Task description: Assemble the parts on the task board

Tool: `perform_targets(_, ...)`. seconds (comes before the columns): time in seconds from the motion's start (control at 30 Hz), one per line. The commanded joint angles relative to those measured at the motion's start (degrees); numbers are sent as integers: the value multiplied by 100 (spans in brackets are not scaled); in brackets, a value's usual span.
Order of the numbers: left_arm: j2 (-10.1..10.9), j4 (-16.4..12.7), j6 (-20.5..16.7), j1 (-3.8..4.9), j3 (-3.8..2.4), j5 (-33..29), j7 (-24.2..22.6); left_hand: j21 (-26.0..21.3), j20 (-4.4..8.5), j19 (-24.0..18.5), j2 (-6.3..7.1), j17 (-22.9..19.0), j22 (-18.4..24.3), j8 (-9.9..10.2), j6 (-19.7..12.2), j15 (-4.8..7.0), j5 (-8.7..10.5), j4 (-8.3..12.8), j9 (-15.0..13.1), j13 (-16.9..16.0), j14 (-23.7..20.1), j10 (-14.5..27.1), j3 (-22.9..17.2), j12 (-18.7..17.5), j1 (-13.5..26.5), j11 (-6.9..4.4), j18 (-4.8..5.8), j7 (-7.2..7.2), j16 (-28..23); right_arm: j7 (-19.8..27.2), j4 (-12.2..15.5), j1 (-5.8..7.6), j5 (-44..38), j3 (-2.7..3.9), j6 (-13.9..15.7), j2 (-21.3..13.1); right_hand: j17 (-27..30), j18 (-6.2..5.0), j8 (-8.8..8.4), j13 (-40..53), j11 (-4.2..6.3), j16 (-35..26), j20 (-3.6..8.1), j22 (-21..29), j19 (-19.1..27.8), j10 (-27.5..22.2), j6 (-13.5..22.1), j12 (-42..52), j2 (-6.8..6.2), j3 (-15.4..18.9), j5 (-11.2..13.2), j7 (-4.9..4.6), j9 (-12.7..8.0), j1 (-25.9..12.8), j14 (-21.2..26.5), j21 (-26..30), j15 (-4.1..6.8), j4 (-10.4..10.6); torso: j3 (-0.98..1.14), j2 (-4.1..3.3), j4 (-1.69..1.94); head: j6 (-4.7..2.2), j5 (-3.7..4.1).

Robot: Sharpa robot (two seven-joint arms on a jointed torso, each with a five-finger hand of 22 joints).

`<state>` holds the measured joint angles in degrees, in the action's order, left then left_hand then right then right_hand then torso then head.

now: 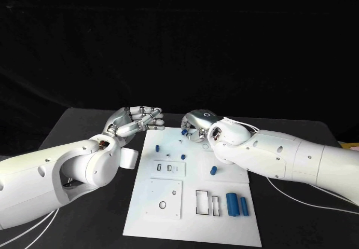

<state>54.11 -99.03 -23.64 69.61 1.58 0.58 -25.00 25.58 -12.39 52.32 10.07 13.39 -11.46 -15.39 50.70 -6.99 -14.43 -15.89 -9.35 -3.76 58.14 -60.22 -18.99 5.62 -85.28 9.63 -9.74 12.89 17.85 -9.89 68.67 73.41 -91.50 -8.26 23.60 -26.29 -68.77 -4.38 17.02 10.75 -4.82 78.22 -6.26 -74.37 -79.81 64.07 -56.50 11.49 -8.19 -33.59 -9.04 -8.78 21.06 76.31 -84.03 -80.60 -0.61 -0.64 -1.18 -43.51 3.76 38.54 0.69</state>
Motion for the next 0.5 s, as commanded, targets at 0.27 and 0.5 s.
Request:
perform_targets(0.27,-13,-13,107,25,-5,-11,-24,22,-4,20,14,7,-9,21,-26,-1,30,7,4,-2,-23,-1,-33,-39,20,31,-61,44,-29,60,-118,-23,16,-11,-192,73,144,44,-109,-73,-87,-34,-60,160,111,-201,181,-133,-81,-72,1,-64,0,-166,-158,93,-38,38,-1,2,-13,12,-13)
perform_targets(0.5,-16,-7,112,31,-5,-11,-22,30,-5,10,19,17,-9,30,-27,-4,31,19,4,-3,-31,-4,-45,-59,19,34,-60,48,-39,65,-157,-25,23,-15,-178,87,695,-119,-475,-297,-243,-344,-193,862,604,-821,684,-398,-298,-24,106,-181,-66,-300,17,605,-170,79,3,6,-8,6,-14)
